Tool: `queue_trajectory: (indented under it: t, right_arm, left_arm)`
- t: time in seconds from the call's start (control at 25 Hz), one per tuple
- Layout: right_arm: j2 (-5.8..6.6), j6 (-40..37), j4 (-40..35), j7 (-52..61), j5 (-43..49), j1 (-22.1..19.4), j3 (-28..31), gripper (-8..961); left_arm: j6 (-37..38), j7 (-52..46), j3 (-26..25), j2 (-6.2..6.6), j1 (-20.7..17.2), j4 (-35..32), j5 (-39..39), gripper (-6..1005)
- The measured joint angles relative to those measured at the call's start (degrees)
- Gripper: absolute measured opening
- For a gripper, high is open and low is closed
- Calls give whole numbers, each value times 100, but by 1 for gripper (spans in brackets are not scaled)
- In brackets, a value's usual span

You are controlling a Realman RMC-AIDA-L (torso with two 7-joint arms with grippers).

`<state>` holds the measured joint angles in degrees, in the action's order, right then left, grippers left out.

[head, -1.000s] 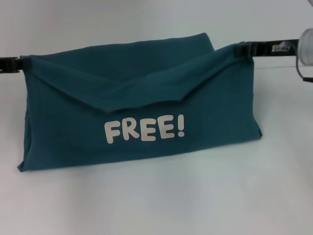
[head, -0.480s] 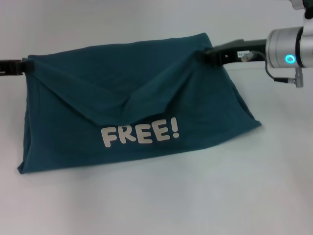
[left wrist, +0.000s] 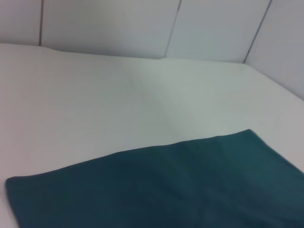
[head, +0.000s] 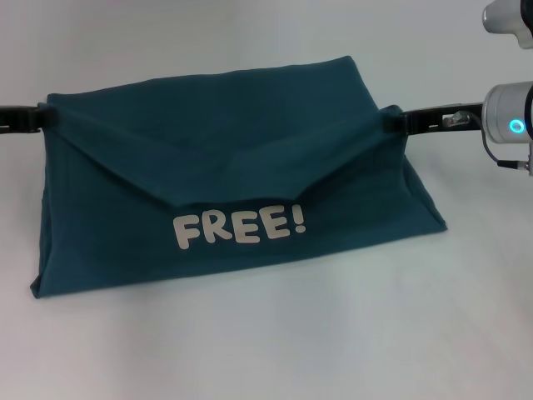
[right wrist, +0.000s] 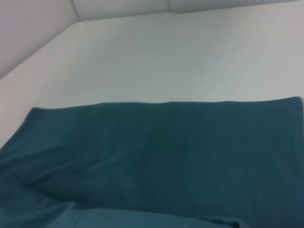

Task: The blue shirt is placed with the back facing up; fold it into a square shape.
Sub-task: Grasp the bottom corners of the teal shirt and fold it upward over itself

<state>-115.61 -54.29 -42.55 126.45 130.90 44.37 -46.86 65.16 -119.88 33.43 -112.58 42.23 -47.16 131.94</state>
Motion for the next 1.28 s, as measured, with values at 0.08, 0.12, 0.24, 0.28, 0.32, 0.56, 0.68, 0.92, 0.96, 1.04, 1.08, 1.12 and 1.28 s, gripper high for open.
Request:
queue_trajectory:
  t: [0.08, 0.12, 0.24, 0.28, 0.32, 0.56, 0.68, 0.92, 0.96, 1.04, 1.08, 1.12, 1.28]
  right_arm:
    - [-52, 213, 11, 1, -4, -24, 1, 66]
    - [-73, 316, 11, 1, -5, -28, -4, 66]
    - [-152, 635, 13, 0, 5, -26, -37, 66]
    - [-168, 725, 14, -3, 9, -22, -40, 66]
    - [-186, 825, 15, -10, 9, -16, -40, 66]
    - [-329, 1499, 43, -78, 9, 39, -124, 66]
    - [-371, 1879, 181, -75, 8, 108, -230, 65]
    - [-380, 2248, 466, -83, 10, 229, -547, 65]
    - [-382, 2304, 479, -83, 10, 230, -609, 65]
    - [-391, 2432, 528, -84, 10, 230, -746, 65]
    - [-393, 2491, 552, -84, 9, 230, -774, 65]
    - [-394, 2557, 581, -85, 0, 230, -790, 66]
    - [-394, 2685, 618, -72, -35, 230, -796, 66]
  left_arm:
    - [-193, 23, 75, -30, -18, 62, 2, 22]
    - [-255, 42, 91, -43, -23, 91, 3, 22]
    - [-563, 234, 100, -107, -40, 233, 6, 21]
    - [-675, 292, 102, -127, -44, 268, 6, 21]
    - [-803, 362, 105, -152, -50, 311, 7, 21]
    - [-1680, 840, 378, -332, -63, 474, 7, 25]
    - [-2129, 991, 634, -419, -68, 527, 7, 28]
    - [-2935, 1123, 1145, -524, -63, 743, 12, 35]
    - [-3114, 1160, 1258, -532, -59, 828, 13, 36]
    - [-3208, 1203, 1307, -539, -52, 884, 13, 38]
    - [-3303, 1243, 1347, -547, -42, 942, 14, 39]
    - [-3364, 1264, 1361, -556, -36, 974, 14, 40]
    - [-3666, 1291, 1376, -622, -32, 1054, 15, 44]
